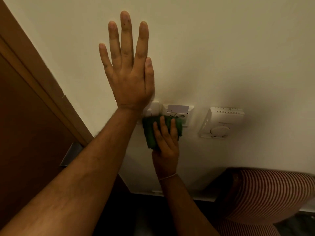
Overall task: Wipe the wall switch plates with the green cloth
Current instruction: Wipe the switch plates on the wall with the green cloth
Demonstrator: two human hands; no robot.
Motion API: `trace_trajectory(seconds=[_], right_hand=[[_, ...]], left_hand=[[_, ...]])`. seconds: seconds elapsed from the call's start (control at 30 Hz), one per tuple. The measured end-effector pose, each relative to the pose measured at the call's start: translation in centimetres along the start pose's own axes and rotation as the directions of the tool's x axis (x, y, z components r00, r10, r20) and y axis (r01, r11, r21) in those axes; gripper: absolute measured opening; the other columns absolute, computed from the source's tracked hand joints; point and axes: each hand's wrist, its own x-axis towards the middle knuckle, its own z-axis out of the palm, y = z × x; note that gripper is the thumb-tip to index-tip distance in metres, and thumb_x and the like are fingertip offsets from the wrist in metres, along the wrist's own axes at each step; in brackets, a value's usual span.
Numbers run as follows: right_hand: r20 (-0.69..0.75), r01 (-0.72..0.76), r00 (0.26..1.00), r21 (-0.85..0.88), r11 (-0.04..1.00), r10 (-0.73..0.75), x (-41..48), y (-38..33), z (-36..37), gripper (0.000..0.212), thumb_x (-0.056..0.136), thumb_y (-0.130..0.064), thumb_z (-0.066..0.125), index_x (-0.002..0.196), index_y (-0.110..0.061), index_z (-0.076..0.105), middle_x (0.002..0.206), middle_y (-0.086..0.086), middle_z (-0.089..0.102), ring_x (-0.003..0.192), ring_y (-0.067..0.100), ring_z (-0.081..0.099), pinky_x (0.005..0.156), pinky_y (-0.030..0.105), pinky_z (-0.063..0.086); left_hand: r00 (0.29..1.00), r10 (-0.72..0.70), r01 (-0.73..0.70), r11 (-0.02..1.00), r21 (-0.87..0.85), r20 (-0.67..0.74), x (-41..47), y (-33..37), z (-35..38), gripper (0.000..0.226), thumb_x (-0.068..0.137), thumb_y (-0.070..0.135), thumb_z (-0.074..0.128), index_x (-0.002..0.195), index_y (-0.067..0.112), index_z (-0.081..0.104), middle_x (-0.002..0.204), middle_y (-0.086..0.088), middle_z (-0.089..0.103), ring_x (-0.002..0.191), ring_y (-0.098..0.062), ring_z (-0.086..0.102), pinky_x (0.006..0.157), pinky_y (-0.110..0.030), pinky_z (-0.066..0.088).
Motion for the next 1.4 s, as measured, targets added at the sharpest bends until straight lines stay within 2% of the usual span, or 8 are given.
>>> trace_trajectory(seconds=[0.1,0.23,0.33,0.6,0.77,0.87,1.13,1.4], right_hand=[[0.003,0.030,1.000,0.000,1.000,-0.030,-0.1,1.6,-1.5,0.038,0.107,-0.005,0.060,0.145,-0.007,0.059,0.157,0.011,0.052,0.159,0.030,0.033,0.132,0.047,0.028],[-0.130,-0.131,0.982,0.046,0.990,0.136,-0.6,3.3,-3.3,0.061,0.096,0.011,0.071,0.151,-0.007,0.052,0.163,0.008,0.044,0.161,0.039,0.028,0.131,0.059,0.029],[-0.137,-0.150,0.978,0.078,0.986,0.160,-0.5,1.8,-1.9,0.073,0.088,0.022,0.071,0.152,-0.008,0.050,0.165,0.006,0.042,0.163,0.037,0.023,0.133,0.055,0.024],[-0.006,0.026,1.000,0.006,1.000,-0.026,0.2,1.3,-1.1,0.040,0.106,-0.002,0.060,0.146,-0.003,0.058,0.160,0.008,0.047,0.162,0.026,0.025,0.134,0.046,0.023],[-0.170,-0.132,0.975,0.056,0.990,0.140,0.0,2.8,-3.1,0.040,0.110,-0.009,0.058,0.150,-0.007,0.053,0.163,0.010,0.044,0.161,0.038,0.027,0.133,0.053,0.026],[-0.155,-0.160,0.973,0.094,0.983,0.174,0.3,1.2,-2.0,0.059,0.098,0.010,0.068,0.152,-0.006,0.050,0.164,0.007,0.041,0.163,0.036,0.023,0.133,0.055,0.022],[-0.033,0.053,0.998,0.015,0.999,-0.052,1.2,0.5,-0.8,0.051,0.101,-0.001,0.069,0.149,-0.005,0.054,0.160,0.009,0.046,0.162,0.025,0.026,0.134,0.049,0.024],[-0.199,-0.180,0.959,0.120,0.976,0.201,0.8,1.8,-2.8,0.051,0.105,0.000,0.065,0.153,-0.007,0.050,0.166,0.009,0.040,0.162,0.038,0.026,0.134,0.052,0.022]], left_hand=[[1.000,-0.002,0.002,1.000,0.001,0.005,0.0,0.0,0.0,0.061,0.121,0.039,0.020,0.179,0.039,-0.001,0.182,-0.009,0.010,0.175,-0.013,-0.013,0.143,-0.052,-0.004],[1.000,0.003,-0.003,1.000,0.001,0.001,0.0,-0.1,0.0,0.063,0.121,0.037,0.024,0.179,0.039,0.000,0.182,-0.010,0.011,0.175,-0.013,-0.011,0.143,-0.053,-0.004],[1.000,0.004,-0.004,1.000,0.003,-0.001,0.0,-0.1,0.1,0.063,0.121,0.037,0.024,0.179,0.039,0.001,0.182,-0.009,0.012,0.175,-0.014,-0.011,0.143,-0.054,-0.003],[1.000,0.001,-0.001,1.000,0.015,0.009,0.0,0.0,-0.1,0.062,0.121,0.037,0.024,0.179,0.038,0.001,0.181,-0.012,0.013,0.174,-0.013,-0.013,0.143,-0.053,-0.004],[1.000,-0.021,0.021,1.000,0.011,-0.005,0.0,0.1,0.0,0.060,0.121,0.035,0.025,0.180,0.022,0.025,0.179,-0.019,0.024,0.174,-0.012,-0.012,0.143,-0.053,-0.002],[1.000,-0.010,0.010,1.000,0.015,-0.016,0.0,0.1,0.0,0.064,0.121,0.035,0.026,0.183,0.028,0.012,0.180,-0.016,0.020,0.174,-0.012,-0.012,0.143,-0.053,-0.003],[1.000,-0.002,0.002,1.000,0.018,-0.009,-0.2,0.0,0.2,0.063,0.121,0.036,0.026,0.179,0.038,0.001,0.181,-0.014,0.016,0.174,-0.012,-0.014,0.143,-0.054,-0.003],[1.000,-0.012,0.012,1.000,0.025,-0.026,-0.1,-0.1,0.4,0.066,0.120,0.034,0.030,0.183,0.024,0.015,0.179,-0.019,0.025,0.174,-0.012,-0.013,0.143,-0.053,-0.003]])
